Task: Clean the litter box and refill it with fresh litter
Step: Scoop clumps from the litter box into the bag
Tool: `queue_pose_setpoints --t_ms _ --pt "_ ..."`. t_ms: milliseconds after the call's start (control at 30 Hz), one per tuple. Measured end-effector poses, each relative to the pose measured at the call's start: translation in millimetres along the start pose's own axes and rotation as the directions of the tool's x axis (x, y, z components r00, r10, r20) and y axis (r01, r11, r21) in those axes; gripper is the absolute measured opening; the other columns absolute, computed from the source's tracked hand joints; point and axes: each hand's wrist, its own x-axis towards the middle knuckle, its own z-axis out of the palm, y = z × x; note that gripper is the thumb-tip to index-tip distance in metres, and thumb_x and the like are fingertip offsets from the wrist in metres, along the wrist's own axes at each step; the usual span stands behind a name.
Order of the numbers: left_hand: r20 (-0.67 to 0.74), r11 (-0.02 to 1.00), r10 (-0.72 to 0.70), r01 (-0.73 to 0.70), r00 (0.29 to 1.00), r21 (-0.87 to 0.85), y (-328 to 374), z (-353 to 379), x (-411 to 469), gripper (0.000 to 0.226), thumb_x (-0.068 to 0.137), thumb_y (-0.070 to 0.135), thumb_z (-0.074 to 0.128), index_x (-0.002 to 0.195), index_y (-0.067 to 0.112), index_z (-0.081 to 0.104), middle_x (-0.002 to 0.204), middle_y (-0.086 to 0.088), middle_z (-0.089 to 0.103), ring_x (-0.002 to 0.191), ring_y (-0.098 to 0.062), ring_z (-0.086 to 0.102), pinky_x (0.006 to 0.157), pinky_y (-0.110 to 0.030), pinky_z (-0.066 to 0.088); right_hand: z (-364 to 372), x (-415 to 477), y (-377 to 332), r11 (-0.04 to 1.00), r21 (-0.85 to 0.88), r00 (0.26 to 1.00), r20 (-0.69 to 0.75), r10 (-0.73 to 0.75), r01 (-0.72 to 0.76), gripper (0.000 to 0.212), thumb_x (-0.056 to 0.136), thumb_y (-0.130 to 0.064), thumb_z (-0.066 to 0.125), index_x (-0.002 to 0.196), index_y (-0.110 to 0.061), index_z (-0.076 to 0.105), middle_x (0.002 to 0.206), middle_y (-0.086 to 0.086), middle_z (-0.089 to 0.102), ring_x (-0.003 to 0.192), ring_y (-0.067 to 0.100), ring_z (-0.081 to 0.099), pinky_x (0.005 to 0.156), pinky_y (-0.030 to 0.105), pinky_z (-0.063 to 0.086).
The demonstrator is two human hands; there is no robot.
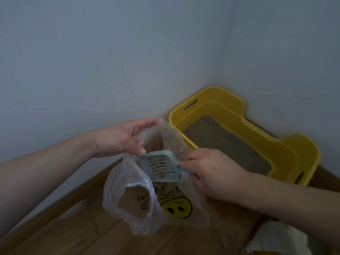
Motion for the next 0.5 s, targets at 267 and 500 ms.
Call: queue_pose_setpoints --t_ms 267,500 --pt "0.013 1.0 0.011 -0.011 1.0 -0.007 -10 -7 0 0.094 0.064 -0.006 0.071 0.145 0.028 0.038 0.155 0.016 0.034 0.136 0.003 0.04 0.097 -0.016 0.047 18 0 -5 0.957 -0.229 0.982 -0.023 -0.187 0.177 0.029 0.09 -0.015 0.048 0.107 -0.003 0.068 0.089 0.007 0.062 0.078 0.023 0.055 0.057 0.037 0.054" --pt "-0.005 1.0 -0.002 0.002 1.0 0.007 -10 -8 2 0.101 0.064 -0.005 0.07 0.152 0.024 0.03 0.157 0.015 0.03 0.14 -0.001 0.035 0.1 -0.02 0.047 15 -3 4 0.967 -0.191 0.984 -0.016 -0.178 0.172 0.041 0.092 -0.018 0.037 0.112 0.001 0.067 0.093 0.011 0.065 0.079 0.027 0.059 0.059 0.04 0.057"
